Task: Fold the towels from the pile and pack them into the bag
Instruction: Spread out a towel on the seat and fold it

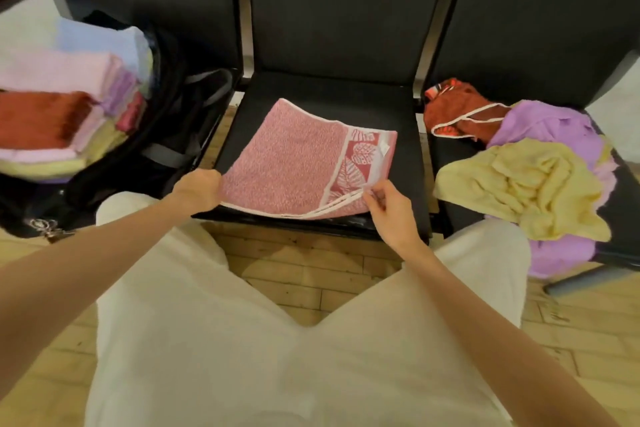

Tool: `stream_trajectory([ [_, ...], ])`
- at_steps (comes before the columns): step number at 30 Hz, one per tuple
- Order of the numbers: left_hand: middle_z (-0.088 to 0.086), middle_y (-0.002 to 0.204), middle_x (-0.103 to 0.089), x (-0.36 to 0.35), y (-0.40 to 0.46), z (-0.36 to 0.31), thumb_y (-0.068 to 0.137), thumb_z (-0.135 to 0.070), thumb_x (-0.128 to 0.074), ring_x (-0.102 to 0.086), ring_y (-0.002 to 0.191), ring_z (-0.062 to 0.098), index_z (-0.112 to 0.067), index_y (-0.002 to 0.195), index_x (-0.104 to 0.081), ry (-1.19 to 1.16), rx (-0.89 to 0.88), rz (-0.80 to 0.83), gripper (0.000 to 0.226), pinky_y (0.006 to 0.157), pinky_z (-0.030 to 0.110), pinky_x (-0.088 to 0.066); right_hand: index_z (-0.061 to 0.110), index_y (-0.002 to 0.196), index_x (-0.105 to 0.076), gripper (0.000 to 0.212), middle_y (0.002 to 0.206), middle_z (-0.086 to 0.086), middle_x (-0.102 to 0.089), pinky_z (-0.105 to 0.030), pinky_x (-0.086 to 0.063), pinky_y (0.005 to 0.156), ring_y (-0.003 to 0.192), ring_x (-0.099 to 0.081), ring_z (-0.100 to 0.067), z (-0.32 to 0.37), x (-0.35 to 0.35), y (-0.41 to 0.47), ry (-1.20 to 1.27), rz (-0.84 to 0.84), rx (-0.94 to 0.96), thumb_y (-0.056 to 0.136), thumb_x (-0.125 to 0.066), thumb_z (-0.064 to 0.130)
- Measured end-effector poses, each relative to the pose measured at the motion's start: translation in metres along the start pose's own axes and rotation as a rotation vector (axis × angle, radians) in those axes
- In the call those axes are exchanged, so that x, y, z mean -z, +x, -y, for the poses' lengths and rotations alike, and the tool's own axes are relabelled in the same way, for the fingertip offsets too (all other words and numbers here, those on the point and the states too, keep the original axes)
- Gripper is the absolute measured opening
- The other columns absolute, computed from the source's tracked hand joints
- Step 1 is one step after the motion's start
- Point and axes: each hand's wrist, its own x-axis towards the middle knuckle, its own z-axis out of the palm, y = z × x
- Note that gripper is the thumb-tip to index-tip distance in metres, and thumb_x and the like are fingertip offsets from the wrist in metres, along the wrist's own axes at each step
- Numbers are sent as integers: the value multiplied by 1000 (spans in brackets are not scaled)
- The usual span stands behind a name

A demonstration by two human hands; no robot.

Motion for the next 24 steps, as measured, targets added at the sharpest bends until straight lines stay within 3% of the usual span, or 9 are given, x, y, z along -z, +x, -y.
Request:
stream_trajectory([
  [3, 19, 127, -52, 1, -14, -6, 92, -13, -46, -49, 118, 36, -5, 121, -56, 264, 15, 89, 32, 97, 41, -43, 14, 96, -59, 9, 75, 13, -57, -13, -45, 65, 68, -56, -1, 1, -3, -6, 46, -9, -21, 92, -60, 23],
  [5, 15, 127, -46, 2, -22, -20, 91, -17, -50, -44, 120, 32, -12, 122, -55, 403, -58, 28, 32, 97, 40, -40, 15, 93, -61, 8, 73, 15, -56, -6, -42, 63, 66, -55, 1, 3, -3, -8, 86, -8, -31, 90, -64, 20],
  [6, 12, 127, -47, -1, -24, -29, 91, -19, -53, -43, 120, 30, -14, 120, -57, 350, -138, -28, 31, 98, 40, -40, 14, 93, -62, 8, 73, 14, -57, -5, -42, 62, 65, -54, 0, 3, -2, -8, 96, 5, -30, 89, -65, 19],
  [8, 8, 129, -49, -6, -27, -50, 89, -20, -59, -43, 122, 26, -16, 119, -60, 23, -320, -75, 30, 101, 37, -39, 10, 95, -66, 9, 75, 9, -59, -8, -44, 63, 66, -55, -4, 1, 3, -4, 97, 55, -26, 88, -66, 16],
  [12, 1, 127, -56, -7, -38, -108, 87, -23, -67, -50, 118, 16, -14, 127, -56, -452, -516, 8, 42, 96, 23, -38, 10, 97, -70, 13, 83, 1, -60, -18, -46, 68, 66, -54, -6, -2, 14, 9, 68, 127, 2, 86, -68, 17],
  [15, -2, 118, -62, -13, -35, -145, 83, -23, -73, -57, 107, 12, -14, 124, -58, -621, -529, 29, 44, 89, 21, -42, 11, 96, -71, 15, 95, -5, -57, -10, -43, 68, 69, -53, -8, -2, 21, 21, 32, 164, 16, 82, -72, 16],
  [18, -9, 96, -62, -22, -30, -168, 81, -20, -74, -59, 85, 7, -14, 114, -62, -769, -511, 12, 36, 72, 16, -43, 13, 96, -73, 15, 97, -4, -63, -21, -49, 78, 83, -59, -14, 0, 30, 33, 90, 283, -22, 80, -74, 14],
  [21, -3, 88, -64, -31, -26, -181, 85, -21, -70, -59, 76, 13, -11, 106, -63, -753, -539, -33, 25, 64, 26, -43, 12, 100, -72, 18, 103, 0, -67, -16, -51, 67, 89, -63, -10, -5, 38, 52, 141, 466, -187, 83, -69, 8],
  [24, 3, 94, -67, -37, -21, -184, 89, -26, -64, -61, 81, 17, -7, 103, -62, -746, -567, -49, 24, 71, 35, -49, 4, 101, -69, 16, 99, -4, -66, -20, -47, 62, 86, -60, -13, -23, 33, 90, 0, 336, -335, 87, -62, 8],
])
